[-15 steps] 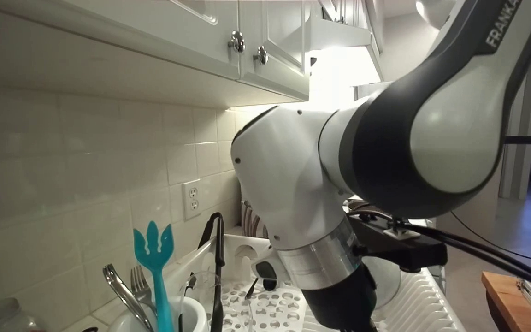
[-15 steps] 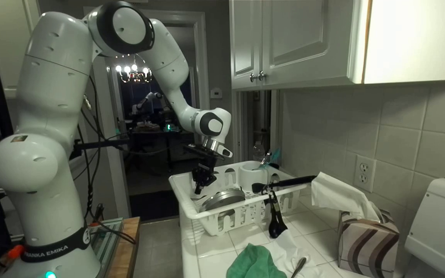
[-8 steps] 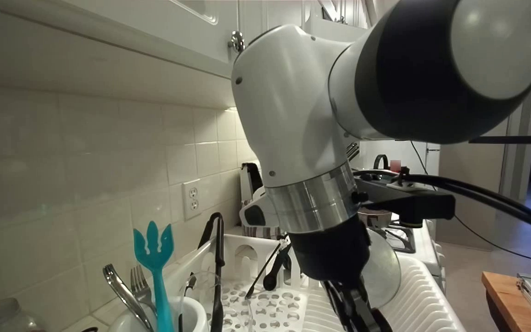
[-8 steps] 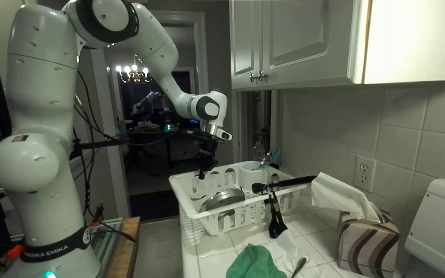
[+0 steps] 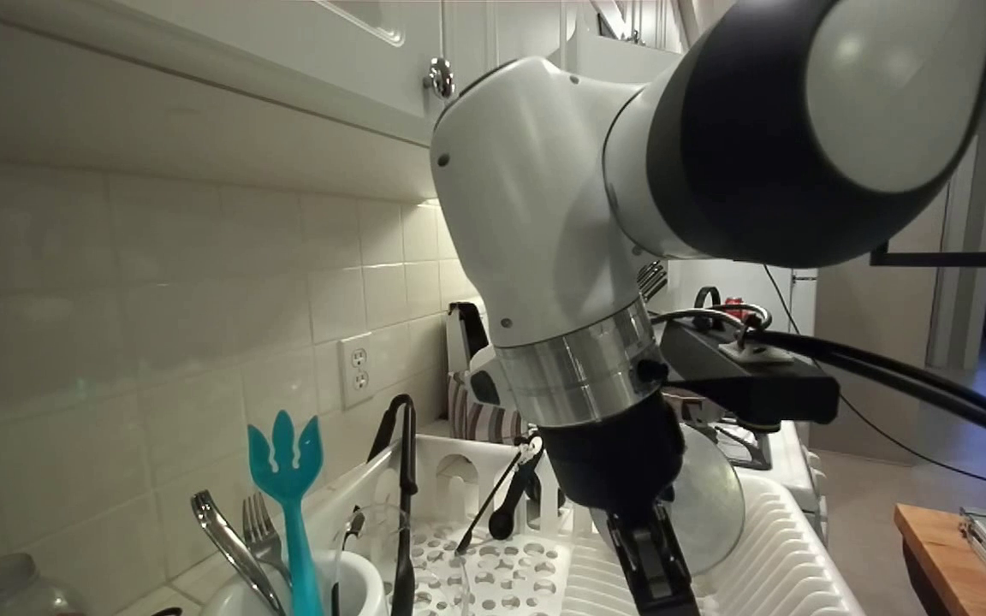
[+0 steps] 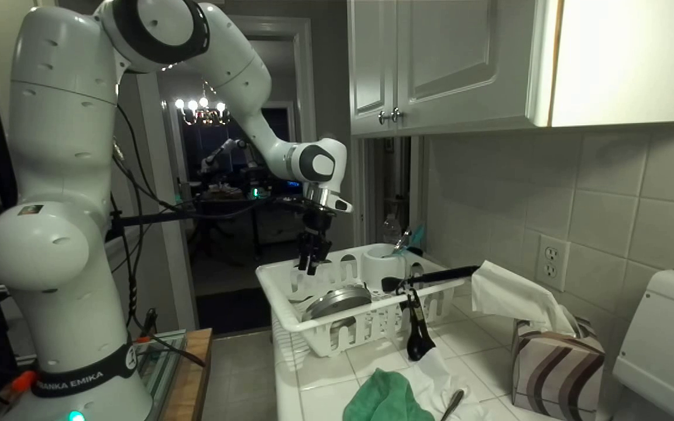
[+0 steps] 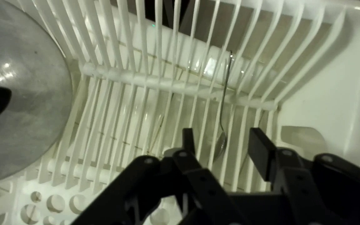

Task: Remove one spoon from the cutlery holder on the dishrack.

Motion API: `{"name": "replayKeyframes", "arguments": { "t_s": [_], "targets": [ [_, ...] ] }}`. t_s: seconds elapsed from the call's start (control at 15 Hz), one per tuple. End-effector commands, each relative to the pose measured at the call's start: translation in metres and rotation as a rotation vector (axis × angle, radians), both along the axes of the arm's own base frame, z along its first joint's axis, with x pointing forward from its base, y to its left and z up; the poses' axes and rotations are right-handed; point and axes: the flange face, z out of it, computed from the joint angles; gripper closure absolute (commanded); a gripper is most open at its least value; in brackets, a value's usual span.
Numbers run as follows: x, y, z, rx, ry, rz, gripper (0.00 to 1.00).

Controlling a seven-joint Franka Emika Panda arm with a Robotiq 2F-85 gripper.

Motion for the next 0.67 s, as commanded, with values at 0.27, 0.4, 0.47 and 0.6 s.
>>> {"name": "replayKeyframes", "arguments": {
  "t_s": [0.27, 0.4, 0.47, 0.6],
  "targets": [
    [-0.015, 0.016, 0.019, -0.064, -0.273, -0.184, 0.0],
    [-0.022, 0.022, 0.027, -0.001, -0.34, -0.207, 0.0],
    [-0.026, 0.023, 0.029, 0.027, -0.368, -0.223, 0.0],
    [-0.014, 0.029, 0.024, 0.025, -0.329, -0.214, 0.0]
  ]
}}
